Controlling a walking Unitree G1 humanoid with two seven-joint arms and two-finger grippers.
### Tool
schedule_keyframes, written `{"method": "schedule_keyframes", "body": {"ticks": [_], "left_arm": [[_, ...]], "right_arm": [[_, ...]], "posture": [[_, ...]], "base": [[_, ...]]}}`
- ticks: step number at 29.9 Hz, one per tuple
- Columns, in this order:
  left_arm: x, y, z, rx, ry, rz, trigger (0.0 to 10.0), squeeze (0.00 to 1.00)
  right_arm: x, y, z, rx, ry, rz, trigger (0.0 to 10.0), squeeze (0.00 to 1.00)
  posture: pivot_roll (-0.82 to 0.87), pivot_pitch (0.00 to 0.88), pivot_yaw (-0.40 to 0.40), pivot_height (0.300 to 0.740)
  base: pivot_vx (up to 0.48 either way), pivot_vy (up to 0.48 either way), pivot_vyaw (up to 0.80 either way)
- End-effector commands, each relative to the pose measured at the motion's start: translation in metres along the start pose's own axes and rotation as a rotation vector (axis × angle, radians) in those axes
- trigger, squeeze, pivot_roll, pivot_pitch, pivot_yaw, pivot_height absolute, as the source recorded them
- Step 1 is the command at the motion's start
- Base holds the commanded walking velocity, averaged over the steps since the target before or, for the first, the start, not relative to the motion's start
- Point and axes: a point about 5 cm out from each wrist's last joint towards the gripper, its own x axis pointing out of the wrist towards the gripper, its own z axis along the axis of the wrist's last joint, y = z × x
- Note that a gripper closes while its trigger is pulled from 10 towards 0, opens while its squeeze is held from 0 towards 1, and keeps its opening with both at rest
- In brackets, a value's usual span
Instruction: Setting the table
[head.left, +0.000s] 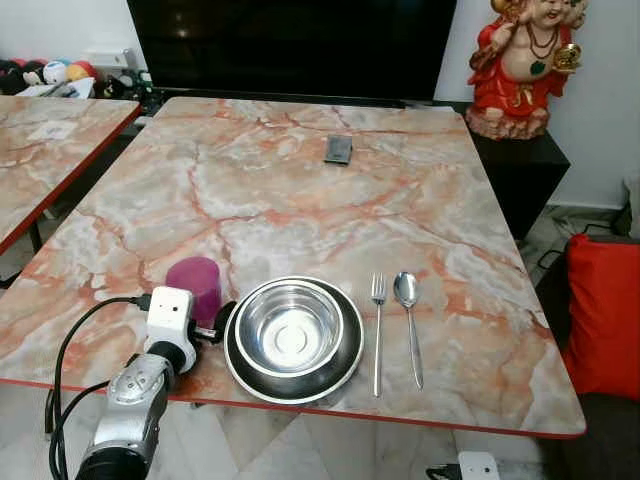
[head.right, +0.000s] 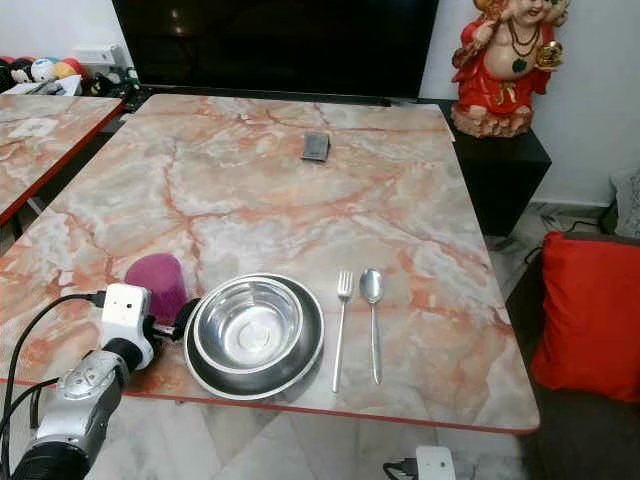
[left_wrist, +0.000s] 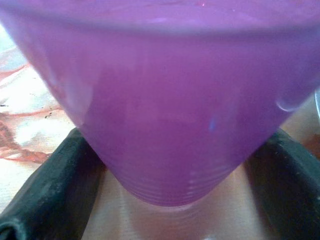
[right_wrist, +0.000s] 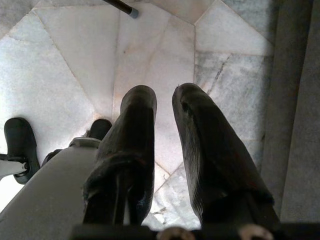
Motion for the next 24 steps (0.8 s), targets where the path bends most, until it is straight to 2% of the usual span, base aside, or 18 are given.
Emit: {"method": "schedule_keyframes", "body": {"ticks": [1,3,4,5,6,7,24], "left_arm": [[-0.004,0.0,-0.004,0.033,0.023,-0.012,10.0,0.58],[-0.005,0.001,-0.004,0.035,0.022,-0.011,10.0,0.52],[-0.005,0.001,-0.004,0.035,0.022,-0.011,10.0,0.52],[-0.006,0.002,-0.005,0.036,0.022,-0.009,10.0,0.32],[-0.007,0.002,-0.004,0.035,0.02,-0.008,10.0,0.32],[-0.008,0.002,-0.004,0.031,0.018,-0.009,10.0,0.0],[-0.025,-0.004,-0.012,0.019,0.024,-0.006,10.0,0.0]], "right_arm": [[-0.002,-0.002,-0.008,0.001,0.031,-0.005,10.0,0.0],[-0.001,-0.001,-0.008,0.0,0.032,-0.003,10.0,0.0],[-0.001,-0.001,-0.008,0.0,0.032,-0.003,10.0,0.0],[-0.001,-0.001,-0.008,-0.001,0.032,-0.002,10.0,0.0],[-0.001,0.0,-0.008,-0.002,0.033,-0.001,10.0,0.0],[-0.001,0.0,-0.008,-0.002,0.033,0.0,10.0,0.0],[-0.001,0.004,-0.005,-0.01,0.031,0.011,10.0,0.0]], "posture": [[0.0,0.099,-0.012,0.74],[0.0,0.099,-0.012,0.74],[0.0,0.099,-0.012,0.74],[0.0,0.099,-0.012,0.74],[0.0,0.1,-0.013,0.74],[0.0,0.099,-0.013,0.74],[0.01,0.09,-0.014,0.74]], "base": [[0.0,0.0,0.0],[0.0,0.0,0.0],[0.0,0.0,0.0],[0.0,0.0,0.0],[0.0,0.0,0.0],[0.0,0.0,0.0],[0.0,0.0,0.0]]}}
